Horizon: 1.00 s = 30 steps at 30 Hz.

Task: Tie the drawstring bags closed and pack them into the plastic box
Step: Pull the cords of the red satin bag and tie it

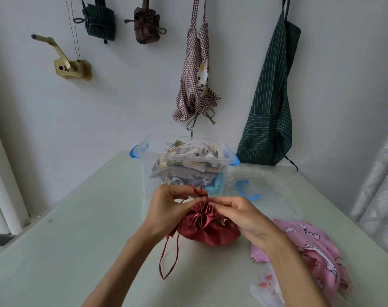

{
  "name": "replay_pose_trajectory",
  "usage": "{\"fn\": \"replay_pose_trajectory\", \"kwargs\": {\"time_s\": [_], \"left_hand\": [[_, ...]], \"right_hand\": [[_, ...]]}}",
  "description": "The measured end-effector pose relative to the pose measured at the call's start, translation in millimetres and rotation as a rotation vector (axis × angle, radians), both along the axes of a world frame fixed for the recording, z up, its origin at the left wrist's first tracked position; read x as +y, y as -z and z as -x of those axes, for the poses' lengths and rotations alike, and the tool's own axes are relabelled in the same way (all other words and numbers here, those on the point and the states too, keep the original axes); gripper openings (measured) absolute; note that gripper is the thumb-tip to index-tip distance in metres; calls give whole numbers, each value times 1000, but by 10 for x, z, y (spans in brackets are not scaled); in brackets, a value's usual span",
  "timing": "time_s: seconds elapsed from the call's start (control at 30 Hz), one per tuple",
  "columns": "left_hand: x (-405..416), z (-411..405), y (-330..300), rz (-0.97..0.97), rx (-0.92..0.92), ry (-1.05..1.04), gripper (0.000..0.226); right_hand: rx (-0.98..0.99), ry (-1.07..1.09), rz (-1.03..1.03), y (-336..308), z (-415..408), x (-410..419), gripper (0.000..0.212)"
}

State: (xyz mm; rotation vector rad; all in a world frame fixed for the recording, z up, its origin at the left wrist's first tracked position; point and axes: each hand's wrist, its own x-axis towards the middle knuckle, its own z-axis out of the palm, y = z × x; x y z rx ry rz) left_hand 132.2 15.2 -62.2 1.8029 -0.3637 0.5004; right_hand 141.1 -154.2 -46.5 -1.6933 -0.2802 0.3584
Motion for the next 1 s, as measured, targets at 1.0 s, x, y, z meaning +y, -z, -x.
{"fn": "replay_pose_trajectory", "kwargs": {"time_s": [1.0], "left_hand": [[25,-89,92,91,129,193,10]], "right_hand": [[-754,343,711,32,6,109,21]]}}
